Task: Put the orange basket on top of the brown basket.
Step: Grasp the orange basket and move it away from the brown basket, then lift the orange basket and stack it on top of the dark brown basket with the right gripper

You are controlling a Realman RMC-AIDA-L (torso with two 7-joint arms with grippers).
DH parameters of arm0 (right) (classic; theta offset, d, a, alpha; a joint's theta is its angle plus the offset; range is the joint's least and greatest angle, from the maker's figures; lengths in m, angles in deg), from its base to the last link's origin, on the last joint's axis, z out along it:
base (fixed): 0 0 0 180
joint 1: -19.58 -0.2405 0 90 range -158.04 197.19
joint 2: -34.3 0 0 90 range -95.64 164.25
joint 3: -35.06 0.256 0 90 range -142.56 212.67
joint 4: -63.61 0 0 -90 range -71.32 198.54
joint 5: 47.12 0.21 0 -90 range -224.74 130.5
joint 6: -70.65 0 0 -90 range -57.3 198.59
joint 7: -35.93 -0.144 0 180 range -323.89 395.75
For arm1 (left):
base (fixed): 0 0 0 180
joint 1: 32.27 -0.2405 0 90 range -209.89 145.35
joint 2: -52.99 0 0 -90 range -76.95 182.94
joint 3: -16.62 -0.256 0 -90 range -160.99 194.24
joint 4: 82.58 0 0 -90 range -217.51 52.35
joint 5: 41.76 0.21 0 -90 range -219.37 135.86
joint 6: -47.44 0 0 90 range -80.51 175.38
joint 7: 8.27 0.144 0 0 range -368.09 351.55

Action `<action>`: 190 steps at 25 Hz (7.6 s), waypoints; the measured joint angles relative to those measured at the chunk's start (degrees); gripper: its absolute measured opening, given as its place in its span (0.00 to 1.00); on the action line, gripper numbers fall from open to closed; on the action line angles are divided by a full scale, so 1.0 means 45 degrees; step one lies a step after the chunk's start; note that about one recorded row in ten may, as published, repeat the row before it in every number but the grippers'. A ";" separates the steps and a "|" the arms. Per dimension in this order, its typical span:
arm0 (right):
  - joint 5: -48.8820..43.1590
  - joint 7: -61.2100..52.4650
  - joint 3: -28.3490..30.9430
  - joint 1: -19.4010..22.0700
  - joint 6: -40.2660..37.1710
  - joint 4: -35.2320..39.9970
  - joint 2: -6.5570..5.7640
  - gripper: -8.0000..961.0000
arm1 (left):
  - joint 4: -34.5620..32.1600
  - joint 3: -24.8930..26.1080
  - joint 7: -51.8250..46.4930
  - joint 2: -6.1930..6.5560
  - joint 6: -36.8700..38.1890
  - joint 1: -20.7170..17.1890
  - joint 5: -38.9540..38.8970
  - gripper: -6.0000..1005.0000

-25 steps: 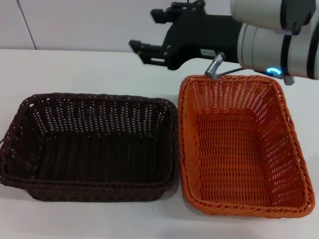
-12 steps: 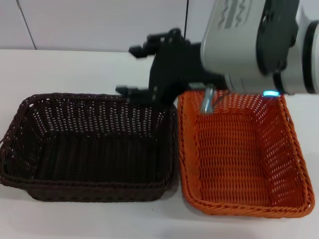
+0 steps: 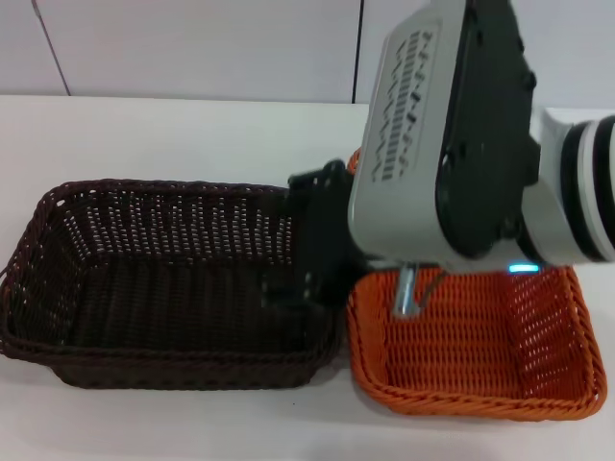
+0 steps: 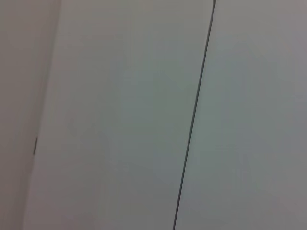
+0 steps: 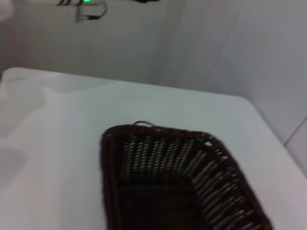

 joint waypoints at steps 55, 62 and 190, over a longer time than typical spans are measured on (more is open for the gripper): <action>-0.2056 -0.2939 -0.0639 -0.1422 0.4726 0.3289 0.0066 0.69 | -0.0308 0.0000 -0.0012 0.0190 0.0184 0.0083 -0.0022 0.51; -0.2082 -0.2959 -0.0671 -0.1735 0.4802 0.3778 0.0065 0.57 | -0.0325 0.0000 -0.0012 0.0219 0.0176 0.0029 -0.0379 0.51; 0.3248 1.7643 0.3215 -0.3453 0.2553 0.4768 0.0040 0.30 | -0.1415 0.0000 0.0165 -0.0593 -0.2013 -0.0493 -0.4355 0.51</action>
